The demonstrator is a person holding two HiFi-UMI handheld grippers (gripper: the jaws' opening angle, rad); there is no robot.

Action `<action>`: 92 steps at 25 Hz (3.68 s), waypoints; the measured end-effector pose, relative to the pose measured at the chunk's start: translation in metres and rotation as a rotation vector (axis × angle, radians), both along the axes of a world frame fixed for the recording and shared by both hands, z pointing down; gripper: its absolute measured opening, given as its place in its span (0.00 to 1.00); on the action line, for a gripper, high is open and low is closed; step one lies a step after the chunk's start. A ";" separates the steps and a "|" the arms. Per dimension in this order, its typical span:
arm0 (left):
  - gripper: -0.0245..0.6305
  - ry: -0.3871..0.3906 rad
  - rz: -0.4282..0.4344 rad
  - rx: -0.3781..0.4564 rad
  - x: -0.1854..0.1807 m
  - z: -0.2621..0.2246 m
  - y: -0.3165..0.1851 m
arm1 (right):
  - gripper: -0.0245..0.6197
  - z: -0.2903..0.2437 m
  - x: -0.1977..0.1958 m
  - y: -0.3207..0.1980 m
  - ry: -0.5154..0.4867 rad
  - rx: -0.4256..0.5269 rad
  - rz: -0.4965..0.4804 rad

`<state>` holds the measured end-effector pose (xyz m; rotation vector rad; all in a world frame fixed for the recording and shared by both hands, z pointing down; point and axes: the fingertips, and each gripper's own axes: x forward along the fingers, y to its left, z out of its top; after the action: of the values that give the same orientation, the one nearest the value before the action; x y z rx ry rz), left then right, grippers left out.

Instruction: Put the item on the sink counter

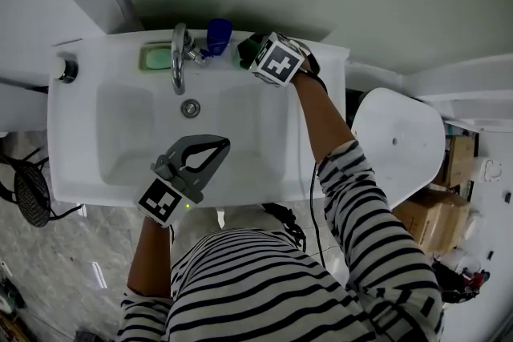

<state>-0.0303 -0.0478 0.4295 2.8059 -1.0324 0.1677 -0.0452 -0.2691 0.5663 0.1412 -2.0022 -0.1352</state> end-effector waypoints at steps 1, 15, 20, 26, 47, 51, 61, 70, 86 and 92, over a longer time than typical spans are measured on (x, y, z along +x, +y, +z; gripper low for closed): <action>0.05 0.001 -0.001 -0.001 0.000 0.000 0.000 | 0.48 0.001 -0.001 -0.001 0.001 -0.001 0.000; 0.05 0.010 -0.019 -0.010 0.002 0.003 -0.004 | 0.48 0.005 -0.008 -0.009 0.029 0.015 -0.211; 0.05 0.006 -0.020 -0.004 0.004 0.002 -0.006 | 0.48 0.002 -0.008 -0.009 0.025 0.006 -0.239; 0.05 0.009 -0.017 -0.006 0.008 0.001 -0.010 | 0.48 0.004 -0.007 -0.008 0.024 -0.003 -0.243; 0.05 0.016 0.012 -0.003 0.009 0.001 -0.005 | 0.48 -0.025 -0.003 -0.011 -0.043 0.046 -0.140; 0.05 0.017 0.035 0.011 0.013 -0.004 -0.002 | 0.48 -0.045 0.008 -0.010 -0.080 0.089 -0.075; 0.05 0.022 0.118 0.045 0.036 -0.016 0.006 | 0.48 -0.076 0.062 0.009 -0.147 0.108 0.104; 0.05 0.034 0.201 0.053 0.062 -0.021 0.014 | 0.32 -0.086 0.128 0.040 -0.196 0.132 0.270; 0.05 0.031 0.287 0.062 0.093 -0.022 0.029 | 0.31 -0.026 0.221 0.122 -0.183 -0.001 0.534; 0.05 0.031 0.288 0.051 0.094 -0.021 0.032 | 0.31 -0.004 0.241 0.134 -0.146 -0.036 0.591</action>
<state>0.0642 -0.0158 0.4087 2.9808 -0.6305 0.1302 0.1959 -0.1349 0.5621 0.7251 -2.0213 0.2966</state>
